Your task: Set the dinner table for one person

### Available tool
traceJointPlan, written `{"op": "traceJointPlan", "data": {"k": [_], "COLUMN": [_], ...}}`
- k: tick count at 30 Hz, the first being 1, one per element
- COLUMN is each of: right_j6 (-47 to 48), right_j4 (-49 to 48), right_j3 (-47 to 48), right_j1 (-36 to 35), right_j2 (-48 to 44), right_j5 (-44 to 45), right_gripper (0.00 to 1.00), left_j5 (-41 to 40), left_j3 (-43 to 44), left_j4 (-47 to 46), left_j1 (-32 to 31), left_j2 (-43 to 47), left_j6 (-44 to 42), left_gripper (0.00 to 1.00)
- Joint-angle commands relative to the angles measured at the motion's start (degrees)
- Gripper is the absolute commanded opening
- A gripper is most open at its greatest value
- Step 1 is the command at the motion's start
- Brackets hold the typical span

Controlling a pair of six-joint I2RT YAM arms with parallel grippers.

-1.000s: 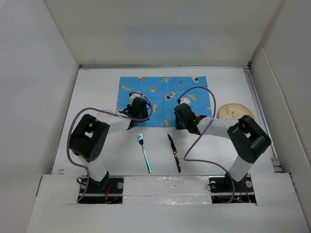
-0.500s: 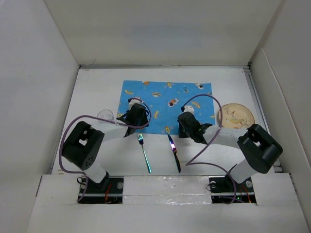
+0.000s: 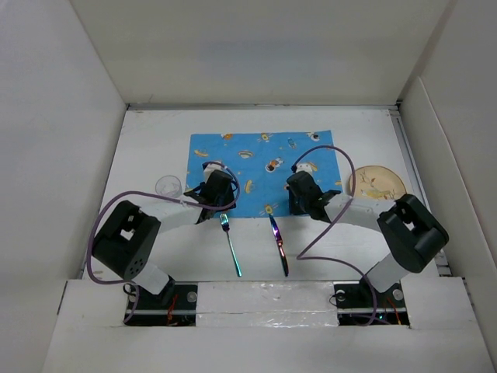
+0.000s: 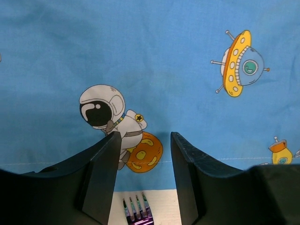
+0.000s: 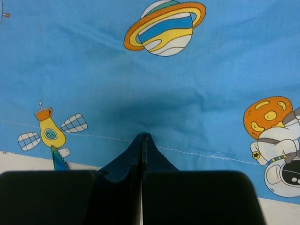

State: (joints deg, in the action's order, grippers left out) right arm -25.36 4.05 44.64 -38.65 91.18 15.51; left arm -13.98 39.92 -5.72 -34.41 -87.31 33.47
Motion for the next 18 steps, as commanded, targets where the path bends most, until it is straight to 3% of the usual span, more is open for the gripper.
{"op": "traceJointPlan", "data": {"k": [1, 3, 4, 9, 12, 13, 14, 18], "right_j6": [1.8, 2.1, 2.2, 0.9, -1.9, -2.9, -4.6, -8.6], "right_j4": [2.7, 3.9, 4.2, 6.8, 7.1, 7.1, 6.8, 11.4], "right_j3": [1.3, 1.8, 1.9, 5.6, 4.8, 4.1, 2.0, -1.4], "right_j1": [0.1, 0.1, 0.1, 3.7, 7.1, 8.4, 13.1, 18.2], "right_j2": [-4.7, -7.0, -8.3, -22.4, -28.7, -31.1, -38.4, -45.5], "right_j5": [-0.2, -0.7, -1.3, -3.2, -1.8, -0.9, 0.5, 7.2], "right_gripper": [0.00, 0.01, 0.11, 0.48, 0.57, 0.61, 0.62, 0.66], "left_j5": [-3.3, -2.9, -2.5, -7.2, -8.1, -8.0, -8.3, -8.2], "left_j3": [1.6, 1.9, 1.8, 9.8, 13.0, 13.4, 13.2, 11.5], "left_j4": [7.5, 8.0, 7.7, 10.5, 10.9, 9.9, 8.3, 6.3], "left_j1": [-0.2, -0.2, -0.2, -4.9, -8.4, -9.8, -15.1, -22.4], "left_j2": [1.8, 3.1, 5.2, 15.6, 20.9, 22.5, 25.6, 33.9], "left_j6": [0.4, 0.4, 0.5, -1.5, -2.1, -2.4, -4.5, -6.0], "left_gripper": [0.44, 0.47, 0.56, 0.69, 0.69, 0.65, 0.54, 0.21]}}
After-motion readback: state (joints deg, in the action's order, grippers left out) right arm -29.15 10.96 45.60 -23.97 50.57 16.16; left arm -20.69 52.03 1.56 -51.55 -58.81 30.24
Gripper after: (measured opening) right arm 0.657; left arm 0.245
